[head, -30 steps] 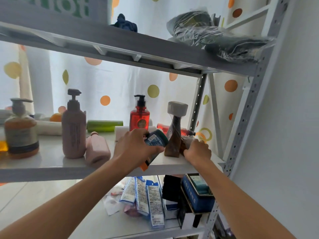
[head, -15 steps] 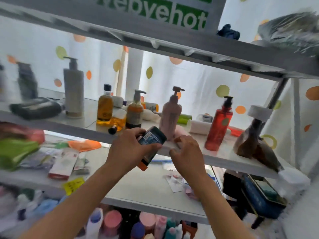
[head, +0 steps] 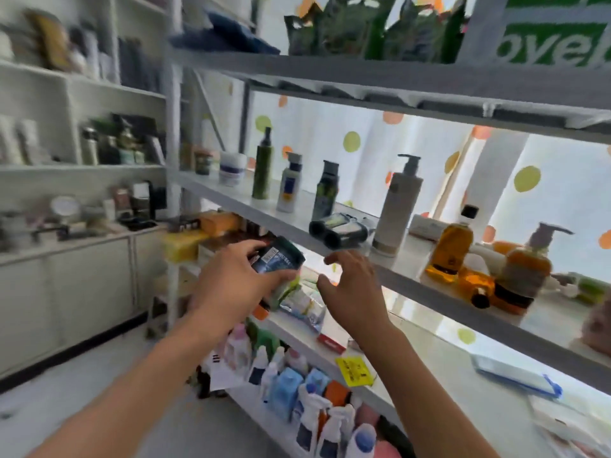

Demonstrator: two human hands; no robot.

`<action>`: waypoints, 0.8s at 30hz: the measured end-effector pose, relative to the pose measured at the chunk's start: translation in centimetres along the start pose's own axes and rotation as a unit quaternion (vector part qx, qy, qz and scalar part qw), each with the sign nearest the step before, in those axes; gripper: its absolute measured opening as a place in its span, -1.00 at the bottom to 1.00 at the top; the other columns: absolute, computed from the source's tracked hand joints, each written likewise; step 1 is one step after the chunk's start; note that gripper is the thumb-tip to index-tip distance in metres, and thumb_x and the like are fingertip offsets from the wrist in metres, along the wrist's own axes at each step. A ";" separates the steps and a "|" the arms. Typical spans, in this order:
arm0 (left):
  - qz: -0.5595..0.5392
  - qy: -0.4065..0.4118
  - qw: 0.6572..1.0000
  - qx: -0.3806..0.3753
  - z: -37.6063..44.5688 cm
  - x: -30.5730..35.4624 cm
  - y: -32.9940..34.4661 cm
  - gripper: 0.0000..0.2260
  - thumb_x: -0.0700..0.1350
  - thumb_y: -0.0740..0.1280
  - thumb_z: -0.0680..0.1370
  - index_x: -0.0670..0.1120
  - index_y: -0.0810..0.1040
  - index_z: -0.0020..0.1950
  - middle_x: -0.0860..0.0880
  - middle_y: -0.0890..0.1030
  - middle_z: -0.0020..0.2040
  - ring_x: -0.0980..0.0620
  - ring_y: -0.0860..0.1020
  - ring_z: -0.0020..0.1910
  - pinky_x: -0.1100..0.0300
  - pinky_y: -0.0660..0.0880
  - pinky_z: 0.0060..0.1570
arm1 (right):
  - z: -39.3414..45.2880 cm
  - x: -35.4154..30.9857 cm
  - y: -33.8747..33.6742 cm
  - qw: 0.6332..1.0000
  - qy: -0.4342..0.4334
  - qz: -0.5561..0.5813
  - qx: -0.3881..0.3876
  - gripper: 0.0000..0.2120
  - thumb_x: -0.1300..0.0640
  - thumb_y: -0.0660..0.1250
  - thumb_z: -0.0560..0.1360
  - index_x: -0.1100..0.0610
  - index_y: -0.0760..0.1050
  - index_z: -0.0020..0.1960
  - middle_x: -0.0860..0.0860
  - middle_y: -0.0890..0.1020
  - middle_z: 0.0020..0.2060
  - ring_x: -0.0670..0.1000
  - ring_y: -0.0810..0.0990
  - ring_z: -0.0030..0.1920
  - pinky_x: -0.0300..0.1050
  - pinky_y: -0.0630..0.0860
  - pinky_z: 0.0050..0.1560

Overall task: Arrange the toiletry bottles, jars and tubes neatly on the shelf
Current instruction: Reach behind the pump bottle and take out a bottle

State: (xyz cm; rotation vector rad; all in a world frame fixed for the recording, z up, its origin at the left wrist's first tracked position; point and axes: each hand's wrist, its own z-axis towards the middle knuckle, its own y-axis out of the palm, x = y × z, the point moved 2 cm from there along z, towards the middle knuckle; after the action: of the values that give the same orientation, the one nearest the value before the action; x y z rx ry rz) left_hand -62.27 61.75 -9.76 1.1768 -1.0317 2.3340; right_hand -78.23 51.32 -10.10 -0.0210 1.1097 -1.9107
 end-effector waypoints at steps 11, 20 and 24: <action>0.087 -0.028 0.991 0.095 9.7 -10.7 -11.2 -0.47 0.31 0.50 0.26 0.09 0.57 0.13 0.16 0.63 -0.14 0.15 0.60 -0.22 0.07 0.61 -0.22 | 9.8 -10.8 13.5 0.995 -0.052 0.042 -0.073 -0.84 0.10 0.30 0.44 0.06 0.52 0.02 -0.07 0.49 -0.05 -0.01 0.46 0.04 -0.06 0.45 0.05; 0.155 -0.014 0.984 0.088 27.1 -19.4 -13.1 -0.46 0.32 0.47 0.28 0.06 0.56 0.13 0.13 0.63 -0.11 0.20 0.58 -0.24 0.18 0.58 -0.29 | 23.2 -12.0 27.0 0.994 -0.020 0.065 -0.082 -0.76 -0.03 0.29 0.53 -0.03 0.47 0.18 -0.09 0.52 0.16 -0.04 0.43 0.19 -0.05 0.46 0.21; 0.172 -0.014 0.982 0.071 35.6 -22.6 -13.2 -0.39 0.33 0.47 0.28 0.04 0.55 0.20 0.09 0.65 -0.04 0.14 0.60 -0.18 0.16 0.59 -0.24 | 29.0 -11.6 31.6 0.994 0.014 0.056 -0.088 -0.69 0.00 0.29 0.55 -0.06 0.44 0.29 -0.07 0.47 0.31 0.00 0.37 0.33 0.01 0.36 0.34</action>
State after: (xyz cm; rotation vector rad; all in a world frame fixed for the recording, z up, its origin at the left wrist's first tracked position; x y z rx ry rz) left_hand -21.27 45.46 -7.57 1.1621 -1.1757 2.7034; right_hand -37.58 33.44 -10.40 -0.0291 1.2691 -1.7148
